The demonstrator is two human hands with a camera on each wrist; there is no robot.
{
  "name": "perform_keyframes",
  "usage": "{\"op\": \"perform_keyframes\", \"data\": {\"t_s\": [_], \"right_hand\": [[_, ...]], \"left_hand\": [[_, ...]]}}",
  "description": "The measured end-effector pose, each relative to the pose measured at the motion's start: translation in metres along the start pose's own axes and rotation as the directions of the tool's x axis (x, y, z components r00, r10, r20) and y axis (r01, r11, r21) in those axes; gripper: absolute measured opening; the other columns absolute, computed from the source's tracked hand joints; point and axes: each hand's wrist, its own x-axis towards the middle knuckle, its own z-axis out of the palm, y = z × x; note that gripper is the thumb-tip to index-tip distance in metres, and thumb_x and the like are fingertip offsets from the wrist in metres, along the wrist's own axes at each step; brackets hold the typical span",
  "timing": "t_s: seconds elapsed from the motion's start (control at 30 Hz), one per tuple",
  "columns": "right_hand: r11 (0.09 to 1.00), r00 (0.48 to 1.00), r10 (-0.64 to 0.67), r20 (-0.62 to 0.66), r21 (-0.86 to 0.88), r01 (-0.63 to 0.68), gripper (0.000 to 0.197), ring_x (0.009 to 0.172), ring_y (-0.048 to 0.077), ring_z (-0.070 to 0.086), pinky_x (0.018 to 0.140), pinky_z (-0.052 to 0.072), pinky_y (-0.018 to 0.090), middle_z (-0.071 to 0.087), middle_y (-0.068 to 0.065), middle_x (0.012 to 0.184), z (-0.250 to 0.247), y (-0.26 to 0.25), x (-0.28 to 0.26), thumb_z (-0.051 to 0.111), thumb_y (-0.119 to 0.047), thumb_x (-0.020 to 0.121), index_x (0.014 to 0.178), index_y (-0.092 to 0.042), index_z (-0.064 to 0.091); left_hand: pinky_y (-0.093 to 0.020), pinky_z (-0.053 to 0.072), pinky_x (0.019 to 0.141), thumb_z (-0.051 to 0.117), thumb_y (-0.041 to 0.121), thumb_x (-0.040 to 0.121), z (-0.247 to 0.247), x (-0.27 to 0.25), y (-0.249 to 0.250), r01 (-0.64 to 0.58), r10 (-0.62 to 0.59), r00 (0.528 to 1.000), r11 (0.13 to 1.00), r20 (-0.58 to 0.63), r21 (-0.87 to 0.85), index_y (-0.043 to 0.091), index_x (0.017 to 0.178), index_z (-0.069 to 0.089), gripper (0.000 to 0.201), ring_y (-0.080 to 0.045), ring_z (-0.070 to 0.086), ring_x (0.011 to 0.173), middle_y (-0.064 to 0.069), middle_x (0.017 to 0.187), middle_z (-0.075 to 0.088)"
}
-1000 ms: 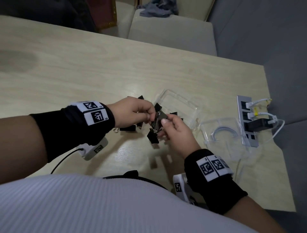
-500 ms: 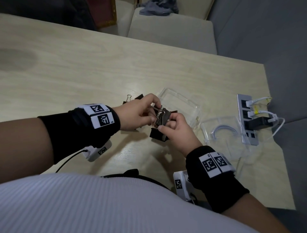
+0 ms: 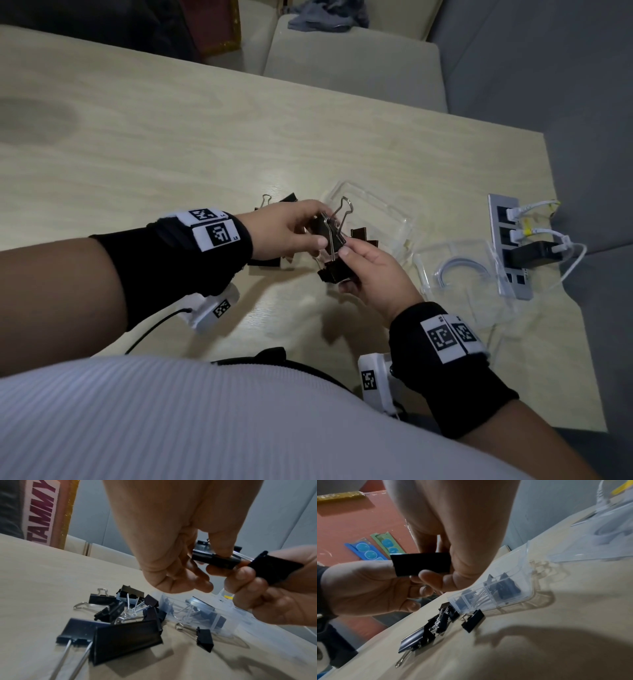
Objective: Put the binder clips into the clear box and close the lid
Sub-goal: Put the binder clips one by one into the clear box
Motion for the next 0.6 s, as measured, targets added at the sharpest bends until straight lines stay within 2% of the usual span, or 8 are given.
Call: {"op": "perform_keyframes", "data": {"t_s": [0.03, 0.1, 0.17, 0.23, 0.3, 0.47, 0.5, 0.6], "right_hand": [[1.0, 1.0, -0.004, -0.007, -0.003, 0.004, 0.02, 0.06, 0.014, 0.058, 0.05, 0.045, 0.023, 0.063, 0.0, 0.08, 0.0, -0.001, -0.001, 0.049, -0.016, 0.096, 0.102, -0.025, 0.066], [1.0, 0.998, -0.022, -0.065, -0.007, 0.021, 0.017, 0.054, 0.009, 0.055, 0.047, 0.044, 0.021, 0.062, -0.002, 0.079, -0.001, 0.0, -0.001, 0.053, -0.015, 0.094, 0.099, -0.028, 0.064], [0.998, 0.991, -0.031, -0.131, 0.042, 0.037, 0.013, 0.061, 0.017, 0.055, 0.052, 0.042, 0.029, 0.063, -0.001, 0.081, -0.003, 0.002, 0.001, 0.06, -0.021, 0.09, 0.089, -0.033, 0.065], [0.992, 0.979, -0.038, -0.199, 0.107, 0.061, 0.01, 0.066, 0.02, 0.052, 0.055, 0.04, 0.031, 0.06, 0.0, 0.08, -0.006, 0.001, 0.003, 0.063, -0.024, 0.085, 0.08, -0.032, 0.065], [0.986, 0.965, -0.048, -0.259, 0.143, 0.087, 0.012, 0.067, 0.015, 0.053, 0.051, 0.041, 0.025, 0.059, 0.002, 0.082, -0.01, -0.001, 0.005, 0.062, -0.018, 0.088, 0.081, -0.028, 0.063], [0.988, 0.898, -0.118, -0.424, 0.042, 0.149, 0.01, 0.067, 0.01, 0.056, 0.052, 0.045, 0.024, 0.061, -0.003, 0.084, -0.024, -0.006, 0.006, 0.059, -0.017, 0.09, 0.086, -0.026, 0.06], [0.99, 0.875, -0.13, -0.467, -0.01, 0.141, 0.007, 0.069, 0.01, 0.057, 0.054, 0.048, 0.025, 0.061, -0.003, 0.086, -0.027, -0.005, 0.007, 0.06, -0.018, 0.09, 0.088, -0.025, 0.059], [0.987, 0.83, -0.154, -0.536, -0.126, 0.102, 0.01, 0.086, 0.016, 0.062, 0.08, 0.053, 0.034, 0.063, -0.004, 0.093, -0.034, -0.004, 0.009, 0.064, -0.022, 0.086, 0.094, -0.025, 0.059]], "left_hand": [[-0.049, 0.056, 0.077, 0.061, 0.011, 0.09, -0.001, 0.0, 0.0, -0.005, 0.005, 1.0, 1.0, 0.011, -0.01, 0.023, 0.11, 0.054, 0.024, 0.004, 0.062, 0.062, 0.004, 0.086, 0.066], [-0.044, 0.055, 0.074, 0.063, 0.01, 0.089, -0.004, -0.001, -0.001, -0.005, 0.005, 1.0, 1.0, 0.01, 0.002, 0.03, 0.093, 0.055, 0.021, 0.003, 0.06, 0.059, 0.001, 0.083, 0.065], [-0.035, 0.052, 0.073, 0.067, 0.016, 0.087, -0.009, 0.0, -0.003, -0.005, 0.008, 1.0, 0.993, -0.027, 0.119, 0.034, 0.085, 0.056, 0.021, -0.005, 0.06, 0.065, 0.001, 0.083, 0.066], [-0.026, 0.046, 0.074, 0.069, 0.022, 0.085, -0.013, -0.002, -0.004, 0.022, -0.002, 0.998, 0.952, -0.064, 0.306, 0.029, 0.087, 0.061, 0.011, -0.012, 0.059, 0.075, 0.003, 0.084, 0.065], [-0.024, 0.043, 0.072, 0.067, 0.025, 0.085, -0.017, -0.003, -0.005, 0.046, -0.003, 0.996, 0.882, -0.091, 0.469, 0.022, 0.095, 0.065, 0.011, -0.016, 0.06, 0.081, 0.004, 0.083, 0.064], [-0.028, 0.042, 0.078, 0.064, 0.031, 0.086, -0.027, 0.007, -0.002, 0.076, 0.043, 0.983, 0.785, -0.177, 0.615, 0.019, 0.102, 0.067, 0.021, -0.023, 0.059, 0.093, -0.002, 0.099, 0.061], [-0.029, 0.042, 0.08, 0.063, 0.032, 0.086, -0.029, 0.011, 0.001, 0.066, 0.061, 0.981, 0.782, -0.182, 0.619, 0.02, 0.104, 0.068, 0.022, -0.023, 0.058, 0.095, -0.001, 0.098, 0.058], [-0.025, 0.038, 0.08, 0.06, 0.032, 0.089, -0.026, 0.03, 0.015, 0.01, 0.104, 0.985, 0.765, -0.138, 0.644, 0.022, 0.111, 0.067, 0.025, -0.022, 0.057, 0.1, -0.002, 0.101, 0.057]]}}
